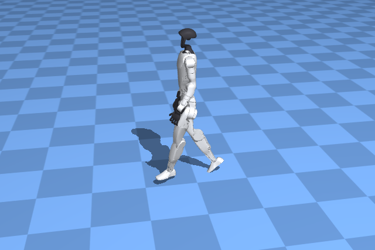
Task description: Walk run
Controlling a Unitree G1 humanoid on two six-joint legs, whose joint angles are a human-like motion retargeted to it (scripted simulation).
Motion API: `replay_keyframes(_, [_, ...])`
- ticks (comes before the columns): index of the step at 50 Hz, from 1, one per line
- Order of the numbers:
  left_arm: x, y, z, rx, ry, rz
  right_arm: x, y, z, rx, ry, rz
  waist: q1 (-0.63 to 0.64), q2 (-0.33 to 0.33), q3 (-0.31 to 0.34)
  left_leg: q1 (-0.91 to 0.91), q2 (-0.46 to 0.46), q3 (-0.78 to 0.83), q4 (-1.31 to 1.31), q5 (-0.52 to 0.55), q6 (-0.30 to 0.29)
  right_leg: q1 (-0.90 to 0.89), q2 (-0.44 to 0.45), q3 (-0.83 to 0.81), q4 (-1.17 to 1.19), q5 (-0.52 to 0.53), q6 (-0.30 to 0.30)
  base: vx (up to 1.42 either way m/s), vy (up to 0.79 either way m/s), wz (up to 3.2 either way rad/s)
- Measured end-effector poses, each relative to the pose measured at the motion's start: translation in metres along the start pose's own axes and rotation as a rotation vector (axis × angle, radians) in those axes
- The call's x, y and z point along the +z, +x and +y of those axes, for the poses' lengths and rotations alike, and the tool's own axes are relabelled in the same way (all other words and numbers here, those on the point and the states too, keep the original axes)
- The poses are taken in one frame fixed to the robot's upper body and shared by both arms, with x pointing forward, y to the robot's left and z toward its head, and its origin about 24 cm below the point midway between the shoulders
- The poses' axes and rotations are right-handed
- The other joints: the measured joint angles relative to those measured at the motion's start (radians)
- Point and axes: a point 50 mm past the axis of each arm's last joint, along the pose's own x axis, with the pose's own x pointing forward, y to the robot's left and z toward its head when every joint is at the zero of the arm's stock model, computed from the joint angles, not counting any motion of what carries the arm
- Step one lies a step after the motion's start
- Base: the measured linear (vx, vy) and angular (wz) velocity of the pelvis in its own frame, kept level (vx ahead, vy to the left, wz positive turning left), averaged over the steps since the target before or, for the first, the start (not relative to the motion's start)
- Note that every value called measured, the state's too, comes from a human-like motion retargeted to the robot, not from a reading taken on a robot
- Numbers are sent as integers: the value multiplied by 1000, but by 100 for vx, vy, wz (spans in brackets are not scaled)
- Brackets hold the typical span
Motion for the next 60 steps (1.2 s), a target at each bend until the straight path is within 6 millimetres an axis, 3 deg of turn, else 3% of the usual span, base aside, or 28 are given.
replay_keyframes(2, [-7, -1, 1, -26, 6, 34, 5, 2, 1, -31, 34, -36, -22, 25, -9, 16, 37, -63, 69, -65, 0, -64, 18, 43, 181, 191, -31, 101, 4, 105])
replay_keyframes(3, [-8, -2, 3, -55, 4, 38, 10, 3, 0, -44, 39, -57, -56, 57, 0, 23, 53, -121, 99, -84, 0, -111, 39, 34, 295, 252, -68, 91, 21, 172])
replay_keyframes(4, [-8, -2, 3, -89, 4, 49, 15, 4, -2, -60, 42, -79, -68, 85, 12, 36, 65, -167, 114, -97, 0, -156, 74, 76, 382, 263, -63, 76, 14, 181])
replay_keyframes(6, [-8, -1, 0, -153, 11, 79, 25, 3, -10, -103, 51, -134, -60, 130, 36, 83, 73, -239, 114, -111, 0, -233, 149, 198, 492, 174, -23, 72, 9, 154])
replay_keyframes(8, [-4, 1, -3, -186, 28, 90, 34, 0, -21, -168, 63, -210, -38, 147, 55, 139, 52, -298, 87, -111, 0, -295, 181, 268, 524, 58, -38, 81, 12, 161])
replay_keyframes(10, [0, 2, -7, -195, 44, 73, 41, -4, -28, -237, 82, -288, -45, 160, 65, 183, 24, -382, 67, -106, 0, -360, 160, 283, 509, -37, -82, 51, 7, 231])
replay_keyframes(13, [2, 2, -14, -210, 62, 29, 46, -10, -36, -311, 118, -370, -138, 178, 60, 213, -26, -564, 70, -94, 0, -465, 45, 215, 397, -138, -127, 64, -4, 356])
replay_keyframes(17, [-1, 2, -20, -246, 82, 41, 52, -14, -38, -329, 139, -428, -228, 154, 56, 259, -99, -746, 99, -97, 0, -547, -15, 255, 111, -125, -103, 77, -30, 349])
replay_keyframes(21, [-6, 2, -20, -311, 96, 96, 57, -10, -31, -273, 101, -415, -245, 77, 84, 356, -163, -853, 118, -107, 0, -614, -37, 380, -116, -198, -89, 56, -33, 235])
replay_keyframes(25, [-9, 1, -22, -304, 62, 100, 55, -9, -31, -215, -64, -345, -234, 57, 104, 446, -152, -907, 136, -112, 0, -647, -29, 387, -268, -275, 27, 78, -42, 148])
replay_keyframes(26, [-12, 0, -24, -305, 56, 108, 54, -9, -30, -211, -79, -338, -244, 58, 98, 459, -148, -915, 148, -102, 0, -643, -24, 368, -258, -279, 12, 87, -41, 142])
replay_keyframes(30, [-22, -3, -44, -317, -17, 124, 56, -9, -33, -227, -64, -355, -268, 64, 64, 524, -170, -887, 184, 20, 0, -613, -1, 450, -157, -228, -42, 89, -20, 106])
replay_keyframes(32, [-27, -5, -55, -316, -86, 131, 52, -9, -31, -241, 9, -361, -299, 78, 54, 545, -181, -856, 255, 166, -8, -564, -30, 435, -137, -157, -8, 93, -13, 115])
replay_keyframes(33, [-28, -6, -59, -307, -124, 128, 49, -9, -30, -244, 31, -354, -285, 83, 46, 537, -187, -810, 295, 275, -33, -546, -39, 432, -115, -176, -6, 94, -28, 89])
replay_keyframes(35, [-24, -4, -60, -267, -151, 100, 44, -8, -31, -246, 53, -324, -269, 95, 41, 473, -152, -692, 432, 484, -172, -522, -50, 452, -73, -214, -1, 76, -29, 100])
replay_keyframes(37, [-19, -2, -52, -186, -120, 68, 37, -6, -30, -219, 35, -264, -264, 127, 69, 356, -15, -524, 726, 484, -317, -450, -14, 349, -67, -258, -40, 71, -32, 103])
replay_keyframes(38, [-16, -1, -45, -143, -90, 52, 34, -5, -31, -206, 24, -232, -274, 130, 77, 314, 47, -459, 829, 484, -329, -421, -10, 299, -70, -272, -56, 81, -38, 111])
replay_keyframes(40, [-7, 1, -34, -77, -21, 1, 32, -6, -35, -194, -5, -193, -277, 70, 44, 264, 4, -365, 793, 474, -214, -385, -95, 277, -102, -284, -63, 82, -39, 108])
replay_keyframes(42, [0, -1, -20, 21, 84, -51, 32, -4, -34, -142, -42, -160, -243, 19, 35, 160, -14, -278, 829, 317, -110, -351, -121, 255, -102, -310, -82, 64, -31, 59])
replay_keyframes(46, [6, -3, -11, 148, 114, -104, 34, -5, -31, -84, -119, -166, -134, -15, 43, -40, -94, -301, 730, 161, -129, -280, -85, 244, -141, -345, -134, 68, -32, -8])
replay_keyframes(52, [16, -2, -11, 153, 85, -152, 30, -3, -26, -41, -134, -141, -17, 13, 72, -178, -18, -290, 260, 92, -97, -149, 28, 184, -179, -442, -169, 83, -28, 18])
replay_keyframes(55, [15, 0, -15, 117, 90, -128, 27, -2, -25, -5, -142, -108, -8, 26, 84, -183, -41, -254, -1, 41, -105, -75, 68, 138, -187, -492, -175, 95, -21, 64])
replay_keyframes(57, [12, 1, -19, 110, 74, -99, 26, -1, -23, 16, -157, -97, -27, 22, 77, -172, -77, -249, -80, 6, -92, -34, 80, 96, -183, -486, -166, 107, -22, 85])
replay_keyframes(60, [12, 2, -16, 98, 21, -100, 23, 0, -19, 46, -183, -76, -24, 0, 55, -129, -94, -252, -45, 28, -35, 9, 71, 76, -143, -379, -102, 99, -21, 32])
